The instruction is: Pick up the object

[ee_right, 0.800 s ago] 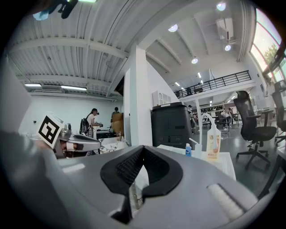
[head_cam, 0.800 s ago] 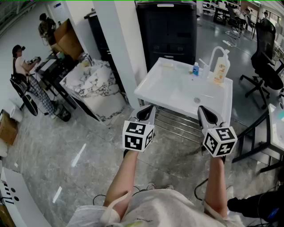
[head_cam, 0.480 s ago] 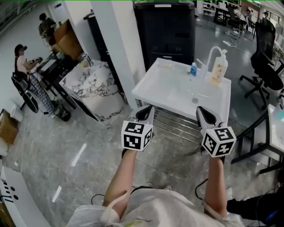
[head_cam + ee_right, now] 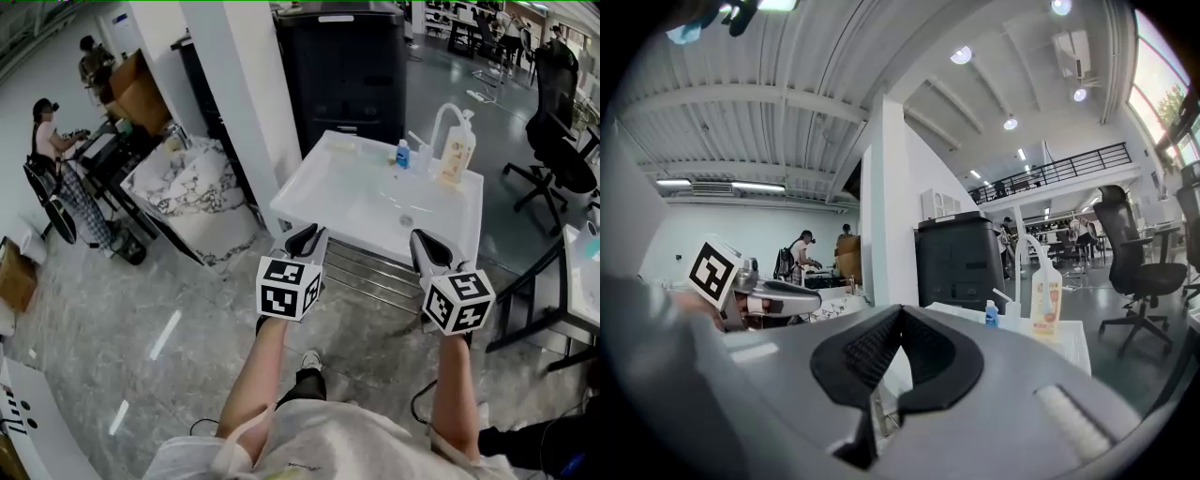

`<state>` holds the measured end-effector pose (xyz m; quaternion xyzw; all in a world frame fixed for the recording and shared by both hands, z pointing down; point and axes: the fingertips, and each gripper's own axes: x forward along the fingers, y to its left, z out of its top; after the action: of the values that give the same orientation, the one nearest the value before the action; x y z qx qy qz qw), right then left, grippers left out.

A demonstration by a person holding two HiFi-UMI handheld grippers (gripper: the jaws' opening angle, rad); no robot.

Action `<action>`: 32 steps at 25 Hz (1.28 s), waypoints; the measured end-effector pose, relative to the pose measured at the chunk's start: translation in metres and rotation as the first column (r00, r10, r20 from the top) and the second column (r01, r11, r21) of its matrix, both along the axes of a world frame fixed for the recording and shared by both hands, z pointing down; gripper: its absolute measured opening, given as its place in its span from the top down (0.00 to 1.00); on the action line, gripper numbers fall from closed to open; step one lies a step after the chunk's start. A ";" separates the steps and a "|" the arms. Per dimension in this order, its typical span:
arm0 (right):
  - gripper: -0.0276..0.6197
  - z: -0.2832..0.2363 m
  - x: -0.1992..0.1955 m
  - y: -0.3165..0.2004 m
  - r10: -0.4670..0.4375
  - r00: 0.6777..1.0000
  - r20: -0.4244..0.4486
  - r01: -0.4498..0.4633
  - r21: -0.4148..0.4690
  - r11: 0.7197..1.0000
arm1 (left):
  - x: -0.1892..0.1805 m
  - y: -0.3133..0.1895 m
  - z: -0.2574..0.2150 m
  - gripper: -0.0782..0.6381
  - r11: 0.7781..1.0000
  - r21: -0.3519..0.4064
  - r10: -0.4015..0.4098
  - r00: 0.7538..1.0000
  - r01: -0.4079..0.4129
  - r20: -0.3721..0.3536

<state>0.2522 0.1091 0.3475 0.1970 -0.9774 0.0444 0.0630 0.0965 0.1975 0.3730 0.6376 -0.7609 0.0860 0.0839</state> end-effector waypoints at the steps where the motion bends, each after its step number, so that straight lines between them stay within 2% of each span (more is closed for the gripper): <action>1: 0.95 0.001 -0.002 -0.003 0.002 1.000 -0.001 -0.002 0.001 1.000 | -0.004 -0.003 0.000 0.79 1.000 0.003 -0.002 1.000 0.002 0.000; 8: 0.95 0.004 -0.030 -0.030 0.025 1.000 -0.008 -0.025 -0.001 1.000 | -0.040 -0.034 0.005 0.76 1.000 0.013 0.009 1.000 -0.008 -0.011; 17: 0.95 0.000 -0.084 -0.069 0.087 0.996 -0.003 -0.087 0.001 0.996 | -0.106 -0.078 0.005 0.73 0.999 0.015 0.043 0.999 -0.043 -0.023; 32: 0.95 0.002 -0.151 -0.109 0.210 0.977 -0.034 -0.210 0.008 0.978 | -0.186 -0.141 0.012 0.65 0.988 0.026 0.156 0.986 -0.155 -0.052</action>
<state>0.1011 0.0002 0.3497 0.3001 -0.9499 0.0452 0.0746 -0.0896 0.0561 0.3851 0.6979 -0.7073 0.0668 0.0907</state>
